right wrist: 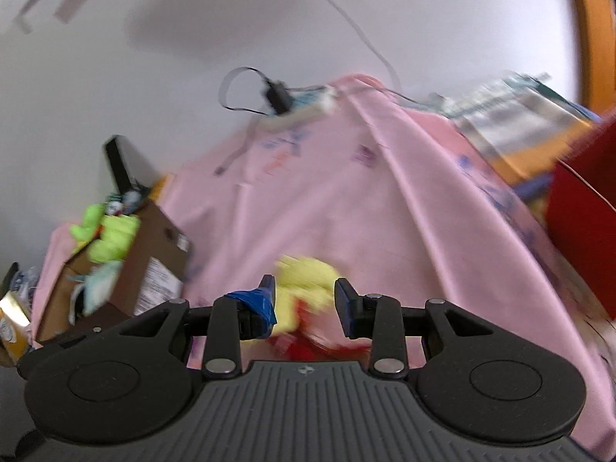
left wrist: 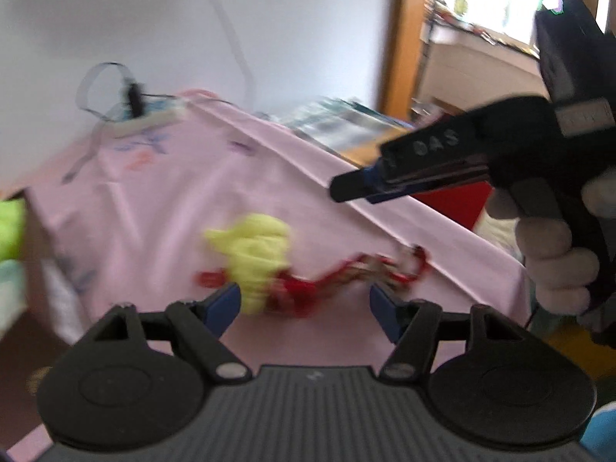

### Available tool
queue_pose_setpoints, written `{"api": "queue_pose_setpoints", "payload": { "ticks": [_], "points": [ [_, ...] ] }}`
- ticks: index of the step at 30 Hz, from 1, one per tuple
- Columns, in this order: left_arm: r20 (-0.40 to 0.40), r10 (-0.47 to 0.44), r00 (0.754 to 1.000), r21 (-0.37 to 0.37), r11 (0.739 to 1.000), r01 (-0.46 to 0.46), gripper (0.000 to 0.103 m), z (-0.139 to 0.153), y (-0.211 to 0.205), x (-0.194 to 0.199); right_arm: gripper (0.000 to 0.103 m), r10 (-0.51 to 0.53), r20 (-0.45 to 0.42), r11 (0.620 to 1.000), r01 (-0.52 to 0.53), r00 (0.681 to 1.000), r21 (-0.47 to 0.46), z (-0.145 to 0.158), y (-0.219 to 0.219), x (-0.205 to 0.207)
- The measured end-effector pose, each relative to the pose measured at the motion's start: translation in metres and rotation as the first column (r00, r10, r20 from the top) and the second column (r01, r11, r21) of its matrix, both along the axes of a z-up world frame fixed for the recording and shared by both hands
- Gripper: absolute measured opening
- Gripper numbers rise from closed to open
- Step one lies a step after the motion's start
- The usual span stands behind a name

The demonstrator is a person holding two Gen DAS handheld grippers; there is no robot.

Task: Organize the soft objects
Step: 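Move the right gripper to the red-and-white scarf, then close the right gripper on the red-and-white scarf and lift it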

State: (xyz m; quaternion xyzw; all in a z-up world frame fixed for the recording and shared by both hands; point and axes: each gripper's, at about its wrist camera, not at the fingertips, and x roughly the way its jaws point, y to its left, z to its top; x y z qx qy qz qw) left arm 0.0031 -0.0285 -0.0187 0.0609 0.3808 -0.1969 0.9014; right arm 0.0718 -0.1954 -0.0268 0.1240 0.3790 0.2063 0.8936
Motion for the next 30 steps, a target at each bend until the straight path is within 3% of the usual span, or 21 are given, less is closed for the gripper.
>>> {"api": "queue_pose_setpoints", "payload": {
  "ticks": [9, 15, 26, 30],
  "points": [
    [-0.07, -0.126, 0.99, 0.049, 0.99, 0.13, 0.067, -0.038, -0.064, 0.023, 0.017, 0.008, -0.15, 0.999, -0.003, 0.989, 0.033, -0.03, -0.038, 0.003],
    [-0.066, -0.167, 0.984, 0.147, 0.973, 0.176, 0.068, -0.058, -0.092, 0.033, 0.017, 0.039, -0.201, 0.999, -0.035, 0.979, 0.025, -0.045, -0.046, 0.01],
    [-0.09, -0.152, 0.984, 0.083, 0.984, 0.16, 0.053, -0.068, -0.086, 0.054, 0.019, 0.066, -0.285, 0.996, -0.045, 0.956, 0.08, -0.065, -0.046, 0.031],
    [-0.09, -0.142, 0.986, 0.059, 0.987, 0.148, 0.043, -0.066, -0.079, 0.056, 0.012, 0.075, -0.316, 0.993, -0.043, 0.946, 0.109, -0.068, -0.046, 0.037]
  ]
}}
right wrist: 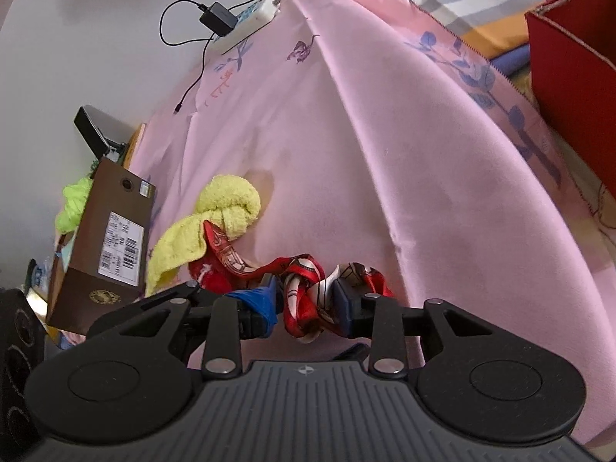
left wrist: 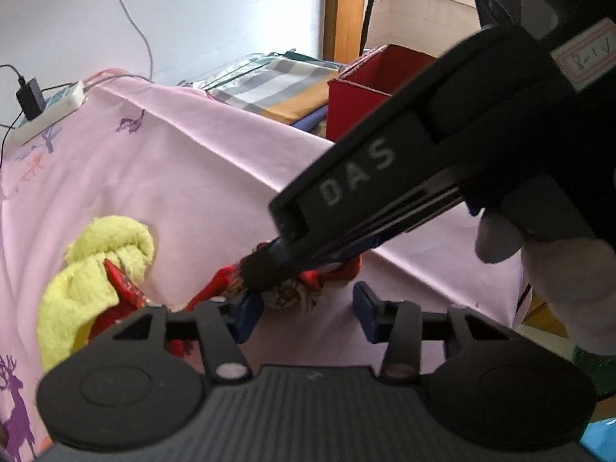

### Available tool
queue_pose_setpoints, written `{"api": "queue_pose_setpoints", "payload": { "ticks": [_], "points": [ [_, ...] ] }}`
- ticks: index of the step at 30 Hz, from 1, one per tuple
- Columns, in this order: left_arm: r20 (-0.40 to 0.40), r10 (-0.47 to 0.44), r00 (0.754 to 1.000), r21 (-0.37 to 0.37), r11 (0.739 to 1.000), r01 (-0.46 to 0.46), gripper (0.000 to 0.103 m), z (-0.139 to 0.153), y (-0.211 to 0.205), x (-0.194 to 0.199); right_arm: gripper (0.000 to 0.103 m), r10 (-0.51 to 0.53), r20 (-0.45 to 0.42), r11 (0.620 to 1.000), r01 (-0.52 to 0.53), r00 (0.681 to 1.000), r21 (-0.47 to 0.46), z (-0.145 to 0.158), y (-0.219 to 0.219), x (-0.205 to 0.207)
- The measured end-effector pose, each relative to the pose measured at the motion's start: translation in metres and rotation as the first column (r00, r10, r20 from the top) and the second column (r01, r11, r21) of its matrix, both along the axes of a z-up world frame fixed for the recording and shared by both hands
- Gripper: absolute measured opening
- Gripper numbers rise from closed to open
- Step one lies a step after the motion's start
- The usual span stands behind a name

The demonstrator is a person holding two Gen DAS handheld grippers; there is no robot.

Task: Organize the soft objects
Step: 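Close the right gripper on the red-and-white scarf and lift it, then carry the scarf in the right gripper over the cardboard box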

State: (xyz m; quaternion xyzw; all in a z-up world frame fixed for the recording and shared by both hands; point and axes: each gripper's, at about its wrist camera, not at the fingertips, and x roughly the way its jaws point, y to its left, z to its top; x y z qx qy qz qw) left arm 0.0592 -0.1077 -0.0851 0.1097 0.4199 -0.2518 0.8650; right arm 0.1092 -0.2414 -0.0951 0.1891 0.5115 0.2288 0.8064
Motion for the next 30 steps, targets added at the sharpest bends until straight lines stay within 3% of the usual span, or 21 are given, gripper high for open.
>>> {"api": "queue_pose_setpoints", "payload": {
  "ticks": [8, 14, 23, 30],
  "points": [
    [0.072, 0.026, 0.997, -0.045, 0.999, -0.023, 0.041, 0.036, 0.019, -0.009, 0.006, 0.006, 0.038, 0.996, -0.009, 0.999, 0.086, 0.023, 0.002, -0.006],
    [0.176, 0.078, 0.981, -0.108, 0.992, -0.06, 0.041, 0.083, 0.047, -0.025, 0.005, 0.058, 0.149, 0.988, -0.078, 0.987, 0.134, 0.066, 0.021, -0.017],
    [0.347, 0.19, 0.919, -0.184, 0.974, -0.132, 0.04, 0.156, 0.103, -0.056, 0.005, 0.146, 0.335, 0.959, -0.216, 0.931, 0.182, 0.129, 0.072, -0.032],
    [0.44, 0.285, 0.852, -0.169, 0.958, -0.233, 0.04, 0.177, 0.144, -0.072, 0.006, 0.226, 0.427, 0.923, -0.332, 0.876, 0.193, 0.153, 0.131, -0.037]
  ]
}}
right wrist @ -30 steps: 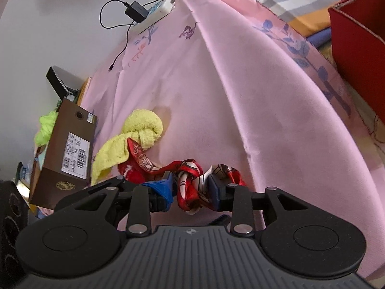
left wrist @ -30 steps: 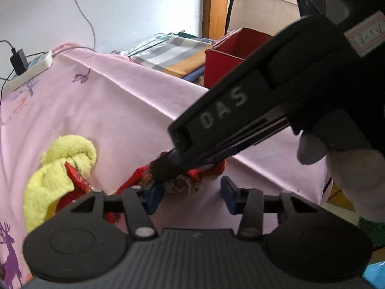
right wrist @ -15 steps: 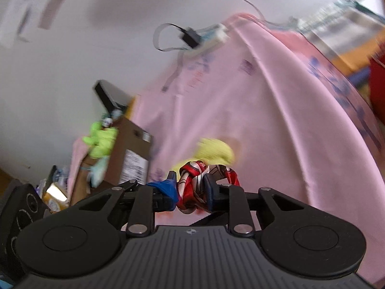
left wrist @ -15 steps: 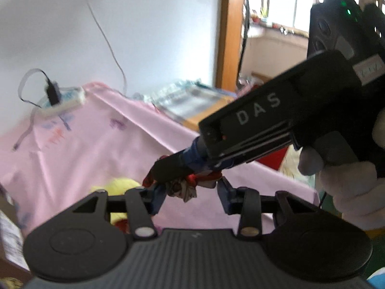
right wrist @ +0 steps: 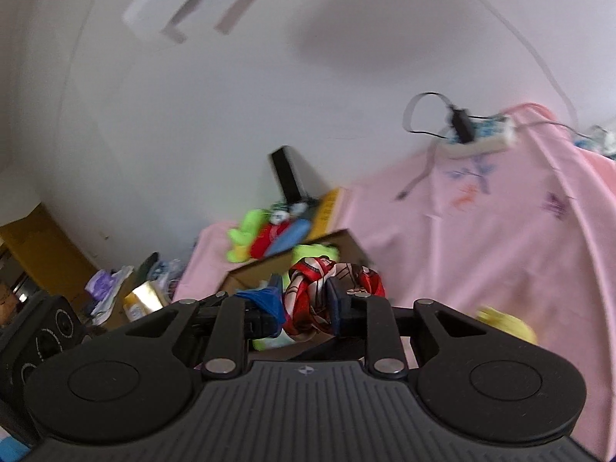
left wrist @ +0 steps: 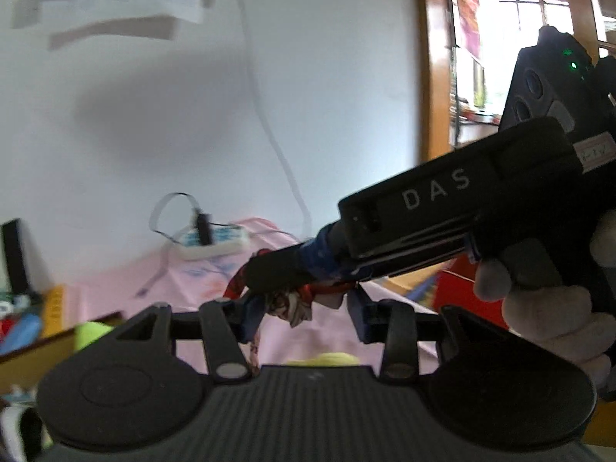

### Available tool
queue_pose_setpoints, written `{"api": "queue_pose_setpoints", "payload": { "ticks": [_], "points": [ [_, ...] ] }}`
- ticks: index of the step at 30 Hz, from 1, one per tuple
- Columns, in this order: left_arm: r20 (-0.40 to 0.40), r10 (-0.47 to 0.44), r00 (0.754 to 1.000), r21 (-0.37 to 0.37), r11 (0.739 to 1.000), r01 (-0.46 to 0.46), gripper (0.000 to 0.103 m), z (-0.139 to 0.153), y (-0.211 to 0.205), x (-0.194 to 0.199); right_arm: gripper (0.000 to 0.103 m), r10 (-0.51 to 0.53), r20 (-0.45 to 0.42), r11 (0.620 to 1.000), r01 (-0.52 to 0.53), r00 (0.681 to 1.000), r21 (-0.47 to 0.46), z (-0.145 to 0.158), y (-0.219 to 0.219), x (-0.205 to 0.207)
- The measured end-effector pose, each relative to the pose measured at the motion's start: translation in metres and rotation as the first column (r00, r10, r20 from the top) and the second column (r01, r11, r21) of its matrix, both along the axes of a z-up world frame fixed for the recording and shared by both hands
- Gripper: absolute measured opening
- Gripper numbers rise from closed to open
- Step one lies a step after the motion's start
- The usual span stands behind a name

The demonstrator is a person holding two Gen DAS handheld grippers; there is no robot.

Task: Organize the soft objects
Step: 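Carry the scarf in the right gripper over the cardboard box, then lower the scarf into the box and open the right gripper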

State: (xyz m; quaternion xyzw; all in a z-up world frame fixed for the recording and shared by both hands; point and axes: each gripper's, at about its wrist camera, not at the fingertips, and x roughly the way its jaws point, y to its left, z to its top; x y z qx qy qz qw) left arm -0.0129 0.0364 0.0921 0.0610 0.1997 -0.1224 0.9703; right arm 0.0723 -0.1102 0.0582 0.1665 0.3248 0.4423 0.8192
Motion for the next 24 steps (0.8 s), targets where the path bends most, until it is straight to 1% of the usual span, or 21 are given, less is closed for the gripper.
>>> {"api": "queue_pose_setpoints", "payload": {
  "ticks": [7, 15, 19, 21, 24],
  "points": [
    [0.012, 0.125, 0.992, 0.023, 0.992, -0.125, 0.04, -0.002, 0.051, -0.014, 0.006, 0.108, 0.005, 0.994, -0.108, 0.994, 0.016, -0.004, 0.066, 0.001],
    [-0.027, 0.241, 0.97, 0.019, 0.97, -0.241, 0.04, -0.018, 0.106, -0.02, 0.006, 0.204, 0.01, 0.979, -0.203, 0.979, -0.033, -0.019, 0.137, -0.006],
    [-0.056, 0.26, 0.964, 0.013, 0.966, -0.259, 0.04, -0.031, 0.121, -0.012, 0.006, 0.217, 0.013, 0.974, -0.216, 0.976, -0.07, -0.028, 0.157, -0.004],
    [-0.073, 0.26, 0.963, 0.011, 0.966, -0.26, 0.04, -0.037, 0.127, -0.016, 0.006, 0.217, 0.016, 0.972, -0.214, 0.976, -0.1, -0.032, 0.164, -0.004],
    [-0.106, 0.252, 0.962, -0.003, 0.967, -0.254, 0.04, -0.046, 0.135, -0.006, 0.006, 0.208, 0.029, 0.968, -0.201, 0.978, -0.147, -0.04, 0.171, -0.002]
  ]
}}
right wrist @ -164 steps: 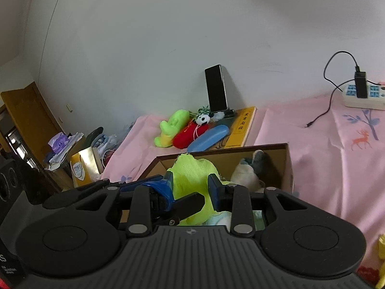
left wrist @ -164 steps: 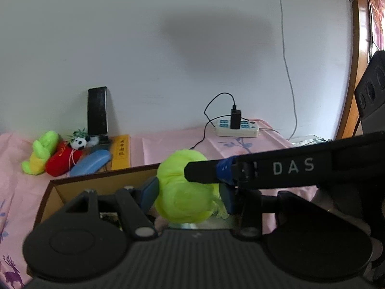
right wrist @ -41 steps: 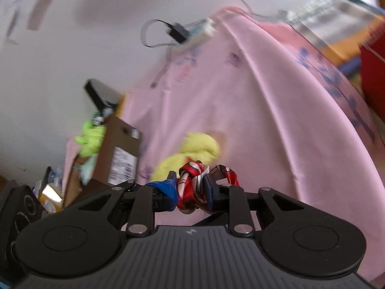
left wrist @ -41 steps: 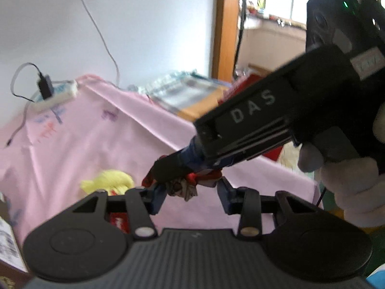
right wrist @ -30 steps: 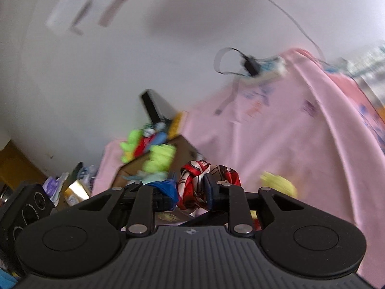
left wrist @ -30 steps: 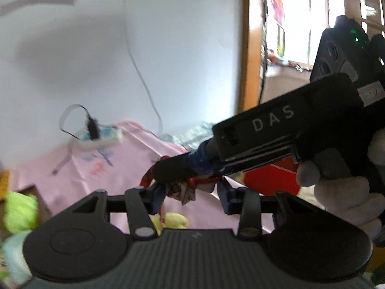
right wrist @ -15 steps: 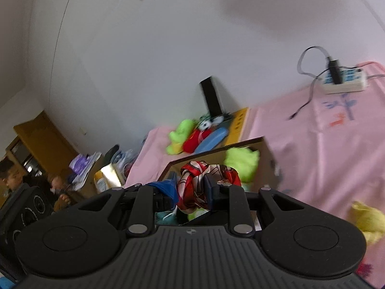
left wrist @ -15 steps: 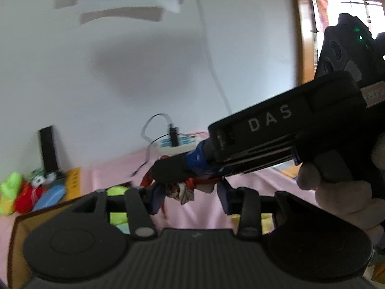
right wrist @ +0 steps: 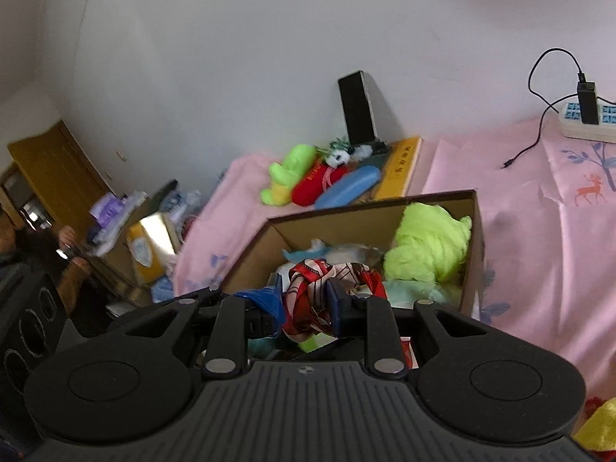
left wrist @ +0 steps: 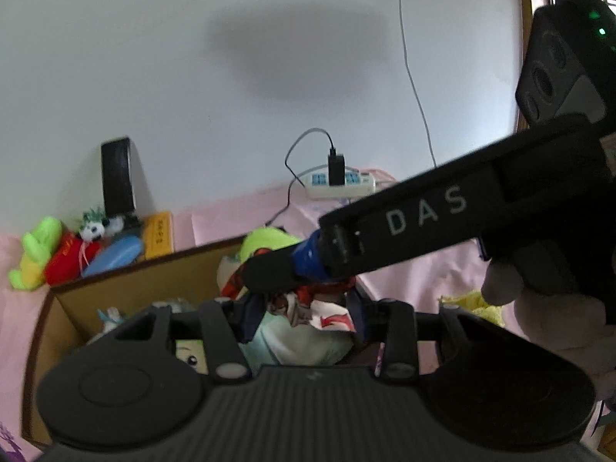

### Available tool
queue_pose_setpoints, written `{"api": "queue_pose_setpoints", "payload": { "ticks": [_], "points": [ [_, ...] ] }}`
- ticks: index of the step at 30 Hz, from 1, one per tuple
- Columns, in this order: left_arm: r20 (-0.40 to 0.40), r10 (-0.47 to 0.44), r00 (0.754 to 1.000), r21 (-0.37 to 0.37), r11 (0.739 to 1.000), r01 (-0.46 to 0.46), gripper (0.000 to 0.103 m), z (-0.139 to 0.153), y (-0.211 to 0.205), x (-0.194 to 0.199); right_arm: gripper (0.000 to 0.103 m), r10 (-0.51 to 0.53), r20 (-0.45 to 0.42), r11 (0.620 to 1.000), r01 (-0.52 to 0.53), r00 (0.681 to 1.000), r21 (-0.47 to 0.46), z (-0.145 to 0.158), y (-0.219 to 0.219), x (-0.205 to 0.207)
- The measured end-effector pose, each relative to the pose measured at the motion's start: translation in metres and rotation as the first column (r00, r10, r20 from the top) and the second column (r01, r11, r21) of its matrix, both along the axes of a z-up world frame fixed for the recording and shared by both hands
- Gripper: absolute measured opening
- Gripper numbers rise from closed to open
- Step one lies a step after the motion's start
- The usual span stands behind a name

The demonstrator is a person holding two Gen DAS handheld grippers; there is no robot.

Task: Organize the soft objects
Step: 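Lower the scarf into the box and open the right gripper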

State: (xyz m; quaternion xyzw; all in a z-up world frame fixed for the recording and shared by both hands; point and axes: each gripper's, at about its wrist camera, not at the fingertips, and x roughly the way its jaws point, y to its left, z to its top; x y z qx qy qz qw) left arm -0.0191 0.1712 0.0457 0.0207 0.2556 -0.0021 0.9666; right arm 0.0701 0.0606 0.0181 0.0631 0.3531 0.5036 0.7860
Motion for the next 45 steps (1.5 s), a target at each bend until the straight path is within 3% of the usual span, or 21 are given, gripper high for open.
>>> {"api": "queue_pose_setpoints", "payload": {
  "ticks": [8, 15, 18, 22, 27, 31, 35, 40, 45],
  "points": [
    [-0.081, -0.056, 0.995, -0.047, 0.998, 0.052, 0.04, -0.023, 0.003, 0.029, 0.006, -0.072, 0.024, 0.994, 0.073, 0.997, -0.086, -0.02, 0.002, 0.017],
    [-0.129, -0.072, 0.989, -0.114, 0.992, 0.058, 0.04, -0.033, 0.016, 0.04, 0.006, -0.083, -0.053, 0.991, 0.077, 0.995, -0.113, -0.036, 0.008, 0.036],
    [-0.189, -0.071, 0.979, -0.103, 0.993, 0.052, 0.04, -0.041, 0.024, 0.045, 0.006, -0.079, -0.091, 0.986, 0.064, 0.993, -0.156, -0.044, 0.021, 0.041],
    [-0.212, -0.066, 0.975, -0.174, 0.984, 0.029, 0.041, -0.045, 0.038, 0.042, 0.006, -0.099, -0.101, 0.974, 0.075, 0.99, -0.213, -0.057, 0.033, 0.041],
    [-0.214, -0.054, 0.975, -0.139, 0.99, 0.025, 0.044, -0.042, 0.036, 0.04, 0.01, -0.093, -0.098, 0.971, 0.068, 0.991, -0.231, -0.055, 0.034, 0.041],
    [-0.181, -0.038, 0.983, -0.075, 0.997, 0.025, 0.06, -0.032, 0.028, 0.029, 0.013, -0.106, -0.162, 0.972, 0.068, 0.981, -0.226, -0.047, 0.026, 0.044],
    [-0.164, -0.031, 0.986, -0.024, 0.999, 0.027, 0.061, -0.026, 0.022, 0.019, 0.013, -0.115, -0.147, 0.973, 0.082, 0.982, -0.214, -0.036, 0.016, 0.038],
    [-0.16, -0.015, 0.987, -0.012, 1.0, 0.013, 0.062, -0.022, 0.021, 0.014, 0.013, -0.105, -0.193, 0.983, 0.072, 0.976, -0.169, -0.033, 0.008, 0.034],
    [-0.159, -0.002, 0.987, 0.013, 1.0, 0.004, 0.062, -0.019, 0.016, 0.008, 0.015, -0.121, -0.177, 0.983, 0.094, 0.977, -0.155, -0.025, 0.006, 0.028]
  ]
}}
